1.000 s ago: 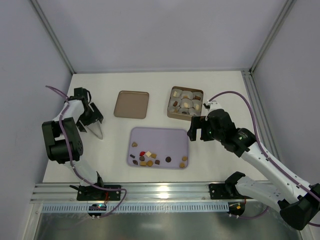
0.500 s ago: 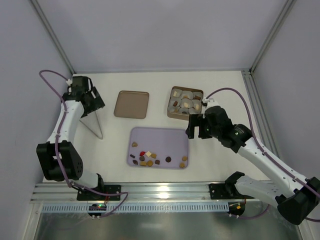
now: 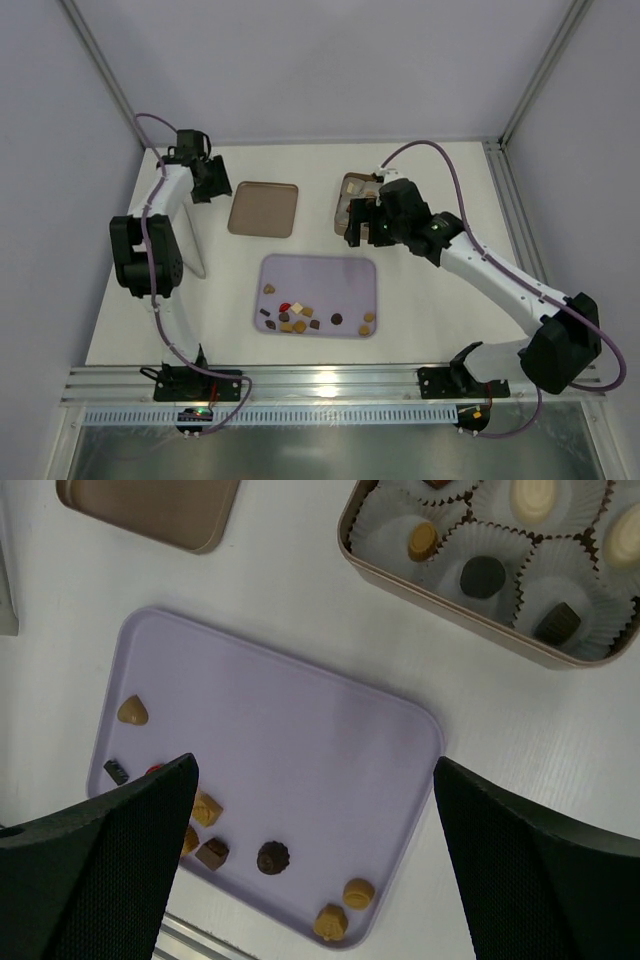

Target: Pack the chocolate

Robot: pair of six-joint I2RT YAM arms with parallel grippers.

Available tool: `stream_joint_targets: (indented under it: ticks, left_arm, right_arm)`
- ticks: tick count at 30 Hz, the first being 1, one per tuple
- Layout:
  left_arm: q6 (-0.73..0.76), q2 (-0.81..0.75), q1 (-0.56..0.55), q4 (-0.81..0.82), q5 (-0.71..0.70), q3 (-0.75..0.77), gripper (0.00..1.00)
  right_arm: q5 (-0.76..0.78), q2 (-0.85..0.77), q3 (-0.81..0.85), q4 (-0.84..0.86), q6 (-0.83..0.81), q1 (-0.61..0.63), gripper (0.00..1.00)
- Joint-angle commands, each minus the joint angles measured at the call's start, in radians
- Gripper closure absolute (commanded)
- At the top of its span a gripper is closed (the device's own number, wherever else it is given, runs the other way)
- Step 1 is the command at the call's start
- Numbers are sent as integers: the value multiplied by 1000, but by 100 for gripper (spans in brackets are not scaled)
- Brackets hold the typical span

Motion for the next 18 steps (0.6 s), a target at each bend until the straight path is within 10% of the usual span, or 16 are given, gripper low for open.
stream_joint_targets:
  ticks: [1, 18]
  left_arm:
    - [34, 62, 3, 60, 104, 61, 40]
    - [9, 270, 3, 92, 158, 124, 48]
  right_arm:
    - [-29, 77, 78, 109, 12, -3, 0]
    - [-216, 543, 369, 238, 37, -1, 0]
